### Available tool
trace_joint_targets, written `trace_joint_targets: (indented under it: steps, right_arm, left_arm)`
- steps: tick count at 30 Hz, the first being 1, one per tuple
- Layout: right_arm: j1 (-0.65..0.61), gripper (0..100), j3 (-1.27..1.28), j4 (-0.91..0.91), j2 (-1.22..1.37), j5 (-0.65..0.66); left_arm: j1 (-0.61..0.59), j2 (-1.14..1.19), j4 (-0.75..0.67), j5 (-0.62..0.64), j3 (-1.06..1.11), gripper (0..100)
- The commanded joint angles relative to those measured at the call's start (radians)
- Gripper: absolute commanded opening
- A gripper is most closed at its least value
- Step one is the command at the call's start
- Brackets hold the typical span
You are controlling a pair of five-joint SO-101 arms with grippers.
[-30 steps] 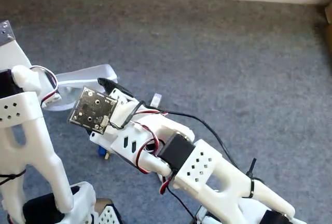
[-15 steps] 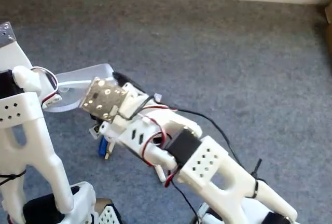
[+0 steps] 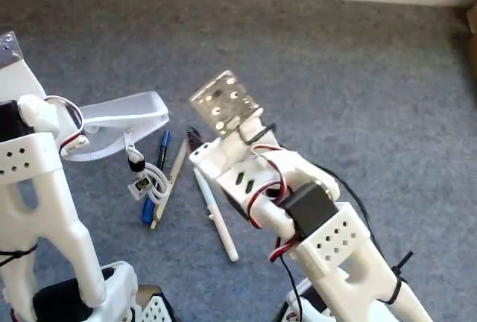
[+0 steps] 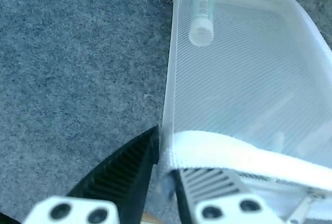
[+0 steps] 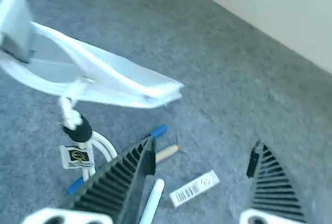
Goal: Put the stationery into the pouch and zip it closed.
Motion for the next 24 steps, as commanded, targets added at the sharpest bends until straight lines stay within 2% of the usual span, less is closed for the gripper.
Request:
trace_joint_targets:
  steps: [1,4,11,24]
  right_arm:
    - [0.042,27.3,0.019,-0.004,-0.036,-0.052]
    - [0.064,27.3,0.056,-0.012,-0.035,-0.078]
    - [0.094,27.3,0.180,-0.151,-0.033,-0.104]
    - [0.094,27.3,0.206,-0.166,-0.031,-0.104]
  left_arm:
    - [-0.015,-0.027,0.006,0.012,-0.002,5]
    - [-0.016,-0.027,0.006,0.012,-0.002,5]
    - [-0.016,-0.027,0.005,0.012,-0.002,5]
    - [-0.016,-0.027,0.005,0.012,-0.001,5]
